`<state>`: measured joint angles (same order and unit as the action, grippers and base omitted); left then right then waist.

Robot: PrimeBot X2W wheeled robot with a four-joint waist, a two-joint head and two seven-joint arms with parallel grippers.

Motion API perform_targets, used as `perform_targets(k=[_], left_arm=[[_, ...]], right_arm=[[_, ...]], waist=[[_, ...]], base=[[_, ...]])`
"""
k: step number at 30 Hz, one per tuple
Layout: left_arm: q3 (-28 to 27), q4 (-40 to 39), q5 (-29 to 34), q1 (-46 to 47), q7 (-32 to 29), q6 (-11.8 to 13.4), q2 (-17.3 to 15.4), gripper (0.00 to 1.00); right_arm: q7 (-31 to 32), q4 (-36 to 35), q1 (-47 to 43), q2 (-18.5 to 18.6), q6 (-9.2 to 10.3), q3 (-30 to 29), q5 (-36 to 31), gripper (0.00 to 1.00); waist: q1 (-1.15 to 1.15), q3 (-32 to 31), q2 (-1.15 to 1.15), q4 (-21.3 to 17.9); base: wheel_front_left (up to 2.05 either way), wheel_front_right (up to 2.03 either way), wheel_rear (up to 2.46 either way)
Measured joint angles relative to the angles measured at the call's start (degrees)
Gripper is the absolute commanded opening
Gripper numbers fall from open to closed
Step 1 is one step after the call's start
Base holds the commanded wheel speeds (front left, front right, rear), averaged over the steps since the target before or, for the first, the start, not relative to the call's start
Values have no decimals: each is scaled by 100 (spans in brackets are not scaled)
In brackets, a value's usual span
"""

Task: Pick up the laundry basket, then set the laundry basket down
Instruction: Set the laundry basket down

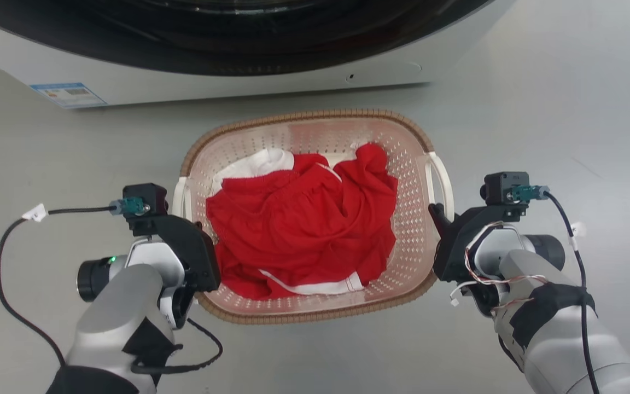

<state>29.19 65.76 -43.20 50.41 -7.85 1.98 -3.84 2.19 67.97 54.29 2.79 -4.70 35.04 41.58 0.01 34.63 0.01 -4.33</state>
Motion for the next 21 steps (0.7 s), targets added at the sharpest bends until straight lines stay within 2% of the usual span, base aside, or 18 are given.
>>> perform_targets(k=[9, 21], left_arm=[[8, -77, 116, 641, 148, -5, -102, 0], [93, -52, 248, 1131, 401, -55, -136, 0]], right_arm=[[-185, -79, 584, 20, 71, -124, 2, 0], [-425, -78, 1022, 80, 74, -180, 2, 0]], waist=[[0, 776, 0, -18], [0, 1638, 0, -9]], base=[[0, 0, 0], [0, 0, 0]])
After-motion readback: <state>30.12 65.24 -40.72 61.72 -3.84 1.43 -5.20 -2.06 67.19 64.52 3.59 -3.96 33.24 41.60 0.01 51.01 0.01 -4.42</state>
